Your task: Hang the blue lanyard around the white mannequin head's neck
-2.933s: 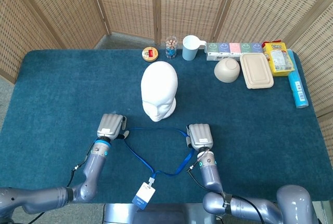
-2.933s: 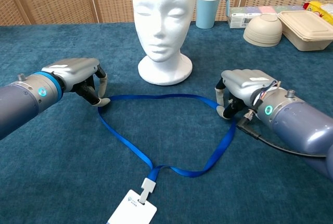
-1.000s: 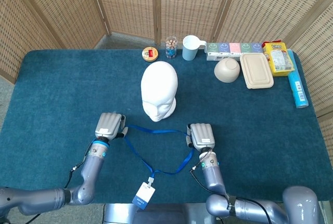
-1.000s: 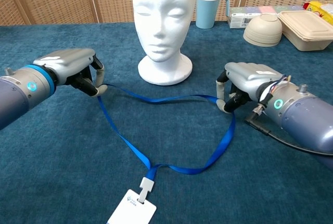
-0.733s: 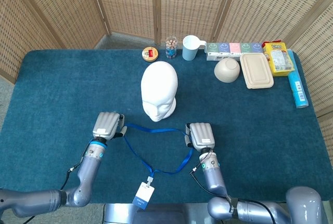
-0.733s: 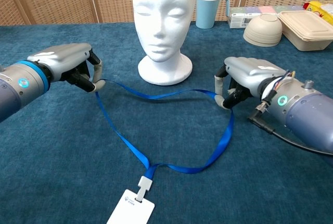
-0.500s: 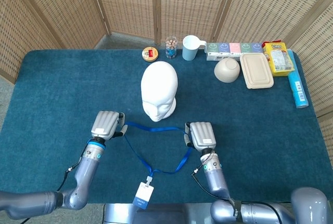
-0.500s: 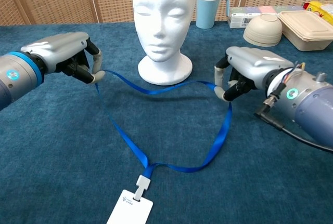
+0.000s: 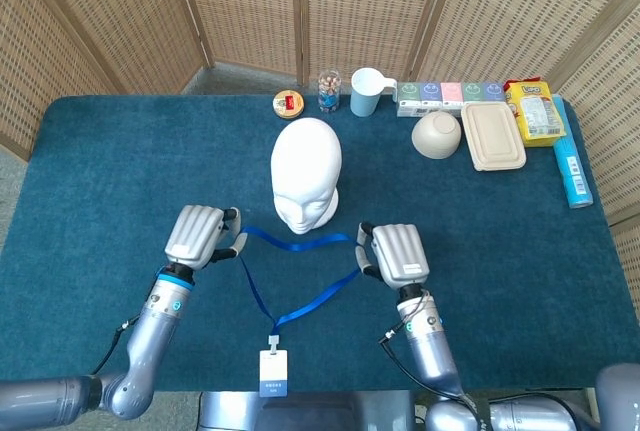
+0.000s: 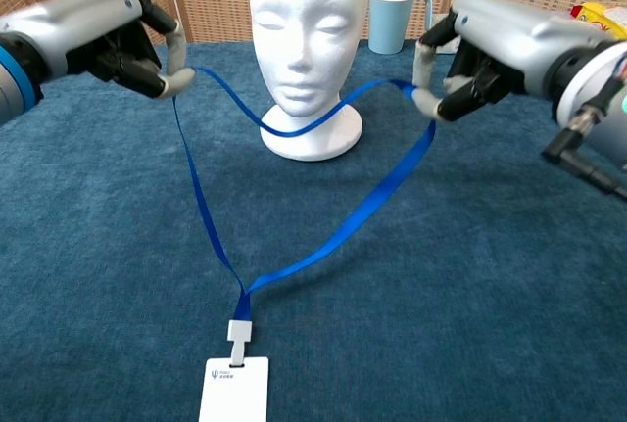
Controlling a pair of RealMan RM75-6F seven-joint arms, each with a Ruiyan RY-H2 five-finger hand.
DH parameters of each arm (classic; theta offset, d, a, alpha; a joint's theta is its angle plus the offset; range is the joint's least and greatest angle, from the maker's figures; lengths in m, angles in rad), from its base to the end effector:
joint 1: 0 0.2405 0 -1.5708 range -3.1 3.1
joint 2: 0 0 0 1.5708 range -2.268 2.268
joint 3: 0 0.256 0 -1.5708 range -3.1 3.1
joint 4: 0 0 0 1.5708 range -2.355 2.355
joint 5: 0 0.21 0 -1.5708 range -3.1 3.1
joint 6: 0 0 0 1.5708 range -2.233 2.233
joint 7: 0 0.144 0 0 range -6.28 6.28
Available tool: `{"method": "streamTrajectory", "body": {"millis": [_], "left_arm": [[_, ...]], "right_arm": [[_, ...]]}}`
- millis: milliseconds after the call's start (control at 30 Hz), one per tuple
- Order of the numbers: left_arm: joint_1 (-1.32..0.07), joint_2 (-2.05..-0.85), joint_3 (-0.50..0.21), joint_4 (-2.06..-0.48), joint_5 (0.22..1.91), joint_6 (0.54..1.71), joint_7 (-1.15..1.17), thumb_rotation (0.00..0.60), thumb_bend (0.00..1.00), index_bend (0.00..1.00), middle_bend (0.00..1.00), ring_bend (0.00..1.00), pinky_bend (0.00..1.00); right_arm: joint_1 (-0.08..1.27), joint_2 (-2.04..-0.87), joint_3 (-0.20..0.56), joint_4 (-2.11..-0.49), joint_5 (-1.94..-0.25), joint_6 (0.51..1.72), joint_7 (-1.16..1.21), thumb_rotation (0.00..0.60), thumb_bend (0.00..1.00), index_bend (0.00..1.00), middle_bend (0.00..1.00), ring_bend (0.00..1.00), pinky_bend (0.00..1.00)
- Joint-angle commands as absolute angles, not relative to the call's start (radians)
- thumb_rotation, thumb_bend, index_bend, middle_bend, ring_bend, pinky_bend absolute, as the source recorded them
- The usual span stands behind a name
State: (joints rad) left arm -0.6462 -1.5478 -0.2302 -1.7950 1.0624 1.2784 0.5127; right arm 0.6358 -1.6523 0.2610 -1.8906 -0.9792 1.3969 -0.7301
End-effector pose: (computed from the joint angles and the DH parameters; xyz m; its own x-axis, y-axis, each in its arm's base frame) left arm -0.1097 0.3040 0.0209 0.2554 0.1142 0.9601 0.9395 -0.2638 -0.2186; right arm -0.0871 -0.2851 0.0112 0.2647 -0.1077 0.9583 -0.9520 -0.1875 0.2419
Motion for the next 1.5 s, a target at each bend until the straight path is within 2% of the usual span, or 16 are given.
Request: {"method": "streamTrajectory", "body": {"millis": [33, 433, 733, 1067, 1500], "left_arm": [[-0.644, -1.518, -0.253, -1.841, 1.089, 1.300, 0.506, 0.451, 0.45, 0.65, 1.00, 1.00, 1.00], [-0.650, -1.429, -0.327, -1.992, 1.126, 1.342, 0.504, 0.451, 0.45, 0.65, 1.00, 1.00, 1.00], [-0.668, -1.389, -0.385, -2.055, 1.122, 1.369, 0.520, 0.451, 0.45, 0.65, 1.00, 1.00, 1.00], [-0.711, -1.374, -0.448, -2.035, 1.036, 1.360, 0.530, 0.447, 0.45, 0.65, 1.00, 1.00, 1.00], [-0.778, -1.371, -0.502, -1.931, 0.904, 1.316, 0.517, 0.450, 0.45, 0.65, 1.00, 1.00, 1.00]], "right_arm": [[0.632, -1.618, 0.281, -1.939, -1.000, 1.415, -0.736, 0.537, 0.55, 0.65, 1.00, 1.00, 1.00], [0.620, -1.473, 0.359, -2.091, -1.012, 1.422, -0.690, 0.540, 0.55, 0.66, 1.00, 1.00, 1.00], [0.627, -1.384, 0.424, -2.127, -0.981, 1.409, -0.641, 0.539, 0.55, 0.67, 1.00, 1.00, 1.00], [0.662, -1.314, 0.498, -2.074, -0.889, 1.359, -0.575, 0.538, 0.55, 0.67, 1.00, 1.00, 1.00], [0.713, -1.270, 0.537, -1.963, -0.801, 1.297, -0.513, 0.537, 0.55, 0.68, 1.00, 1.00, 1.00]]}}
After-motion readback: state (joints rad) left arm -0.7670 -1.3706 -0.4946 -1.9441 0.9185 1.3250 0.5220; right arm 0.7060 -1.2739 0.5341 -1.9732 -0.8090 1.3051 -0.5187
